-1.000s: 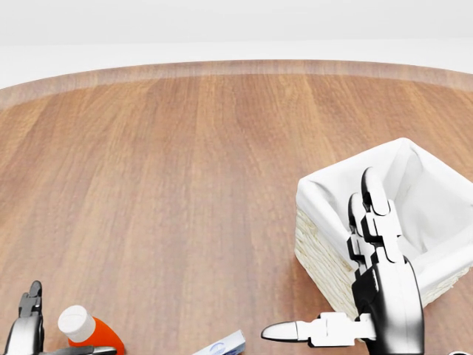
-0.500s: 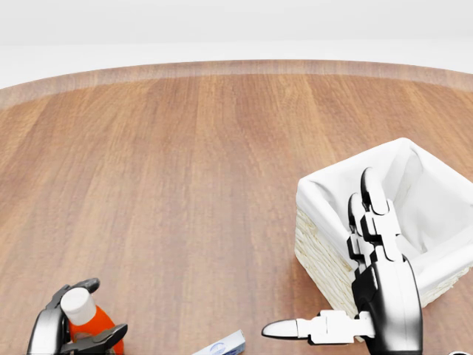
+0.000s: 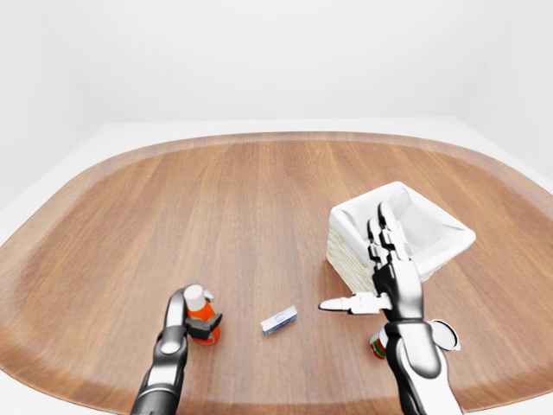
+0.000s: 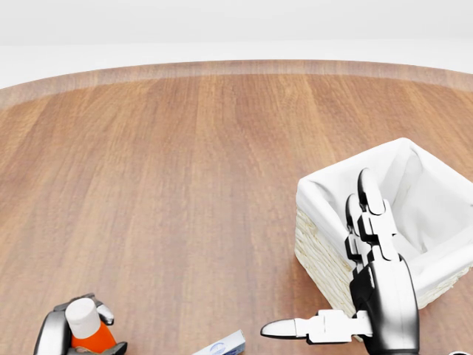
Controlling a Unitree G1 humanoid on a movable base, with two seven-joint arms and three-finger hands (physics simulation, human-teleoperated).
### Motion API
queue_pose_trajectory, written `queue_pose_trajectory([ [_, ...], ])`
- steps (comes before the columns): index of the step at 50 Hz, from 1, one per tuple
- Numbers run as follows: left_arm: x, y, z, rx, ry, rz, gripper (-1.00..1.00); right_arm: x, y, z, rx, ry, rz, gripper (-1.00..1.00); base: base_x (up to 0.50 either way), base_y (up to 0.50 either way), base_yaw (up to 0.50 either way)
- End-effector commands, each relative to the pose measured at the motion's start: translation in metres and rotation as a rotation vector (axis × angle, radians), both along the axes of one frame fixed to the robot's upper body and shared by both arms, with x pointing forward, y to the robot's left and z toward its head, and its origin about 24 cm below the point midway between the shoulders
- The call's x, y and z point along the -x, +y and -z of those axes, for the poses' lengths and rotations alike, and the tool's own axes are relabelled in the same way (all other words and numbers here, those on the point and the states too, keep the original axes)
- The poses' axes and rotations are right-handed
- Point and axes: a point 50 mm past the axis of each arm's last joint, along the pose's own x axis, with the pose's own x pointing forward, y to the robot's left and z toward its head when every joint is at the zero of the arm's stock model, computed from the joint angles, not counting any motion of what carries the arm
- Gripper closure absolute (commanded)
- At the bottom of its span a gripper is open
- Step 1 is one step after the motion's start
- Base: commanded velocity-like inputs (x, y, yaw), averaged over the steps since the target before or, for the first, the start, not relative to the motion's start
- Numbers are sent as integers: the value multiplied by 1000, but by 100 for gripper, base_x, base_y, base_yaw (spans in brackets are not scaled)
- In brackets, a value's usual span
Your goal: Pick up the ketchup, and put it in the basket.
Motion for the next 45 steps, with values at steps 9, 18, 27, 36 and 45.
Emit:
queue_pose_trajectory([
  [9, -7, -26, -76, 12, -383, 111, 94, -3, 2, 5, 8, 11, -10, -100, 0, 0, 0],
  [18, -7, -46, -117, 11, -558, 192, 94, -2, 3, 4, 11, 13, -12, -100, 0, 0, 0],
  [27, -5, -62, -149, 25, -629, 242, 94, -2, 4, 4, 15, 12, -18, -100, 0, 0, 0],
  [36, -10, -85, -175, 37, -703, 314, 94, -2, 4, 4, 14, 9, -22, -100, 0, 0, 0],
  [45, -6, -104, -192, 65, -782, 370, 94, -2, 7, 5, 15, 15, -32, -100, 0, 0, 0],
])
